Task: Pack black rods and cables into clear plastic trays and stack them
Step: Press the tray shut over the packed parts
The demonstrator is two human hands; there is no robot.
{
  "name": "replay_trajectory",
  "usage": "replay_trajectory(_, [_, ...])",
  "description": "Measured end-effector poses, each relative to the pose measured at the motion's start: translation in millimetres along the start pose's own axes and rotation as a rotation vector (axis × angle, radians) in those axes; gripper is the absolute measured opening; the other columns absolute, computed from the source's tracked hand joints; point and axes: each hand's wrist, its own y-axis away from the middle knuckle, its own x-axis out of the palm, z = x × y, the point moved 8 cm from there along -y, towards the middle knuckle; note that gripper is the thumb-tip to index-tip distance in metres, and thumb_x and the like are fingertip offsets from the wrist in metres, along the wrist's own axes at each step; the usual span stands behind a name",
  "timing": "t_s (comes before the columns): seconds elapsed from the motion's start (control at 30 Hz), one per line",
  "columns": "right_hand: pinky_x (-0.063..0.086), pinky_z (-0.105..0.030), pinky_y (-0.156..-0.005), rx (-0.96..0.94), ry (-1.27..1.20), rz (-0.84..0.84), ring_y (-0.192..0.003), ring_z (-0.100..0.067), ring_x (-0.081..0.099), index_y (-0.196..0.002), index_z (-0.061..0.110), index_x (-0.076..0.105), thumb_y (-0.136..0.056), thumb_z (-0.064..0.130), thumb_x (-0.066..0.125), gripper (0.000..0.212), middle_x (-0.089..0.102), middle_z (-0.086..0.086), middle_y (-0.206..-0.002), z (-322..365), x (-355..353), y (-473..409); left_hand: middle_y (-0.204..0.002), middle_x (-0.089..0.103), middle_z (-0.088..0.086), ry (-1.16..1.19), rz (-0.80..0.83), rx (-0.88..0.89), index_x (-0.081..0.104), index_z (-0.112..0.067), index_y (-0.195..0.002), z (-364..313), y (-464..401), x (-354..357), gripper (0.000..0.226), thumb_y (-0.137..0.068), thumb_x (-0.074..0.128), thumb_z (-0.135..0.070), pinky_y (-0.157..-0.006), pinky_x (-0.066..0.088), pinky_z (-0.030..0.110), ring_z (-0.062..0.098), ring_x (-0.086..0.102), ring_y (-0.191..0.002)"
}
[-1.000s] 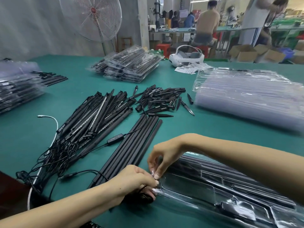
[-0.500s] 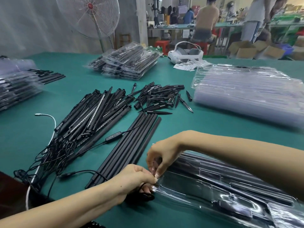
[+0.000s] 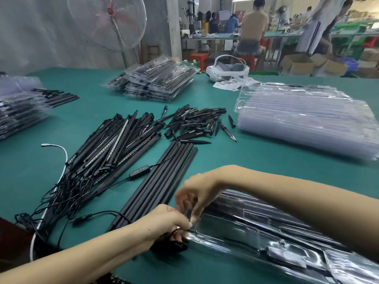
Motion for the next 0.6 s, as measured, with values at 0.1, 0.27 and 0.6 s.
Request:
replay_trajectory(0.1, [0.047, -0.032, -0.091, -0.012, -0.227, -0.161, -0.103, -0.024, 0.060, -0.119, 0.011, 0.055, -0.081, 0.012, 0.075, 0.043, 0.066, -0.011, -0.109, -2, -16, 17, -0.060, 0.064, 0.011, -0.034, 0.073, -0.044, 0.061, -0.006, -0.068, -3, 0, 3, 0.009, -0.076, 0.064, -0.007, -0.040, 0.035, 0.017, 0.012, 0.047, -0.041])
replay_trajectory(0.27, [0.038, -0.023, -0.098, -0.026, -0.198, -0.459, -0.107, -0.016, 0.053, -0.114, 0.008, 0.062, -0.091, 0.016, 0.064, 0.025, 0.060, -0.007, -0.116, -10, -37, 56, -0.061, 0.061, 0.008, -0.101, 0.113, -0.002, 0.064, -0.010, -0.069, -7, 0, 7, 0.020, -0.089, 0.063, -0.014, -0.040, 0.035, 0.016, 0.010, 0.046, -0.040])
replay_trajectory(0.6, [0.036, -0.028, -0.102, 0.167, -0.189, -0.686, -0.112, -0.002, 0.048, -0.106, 0.027, 0.061, -0.094, 0.035, 0.055, 0.016, 0.053, 0.010, -0.115, -45, 17, 180, -0.052, 0.057, 0.008, 0.004, 0.020, -0.020, 0.066, -0.005, -0.073, -12, -20, -1, 0.026, -0.053, 0.063, -0.023, -0.034, 0.034, 0.015, 0.012, 0.045, -0.034])
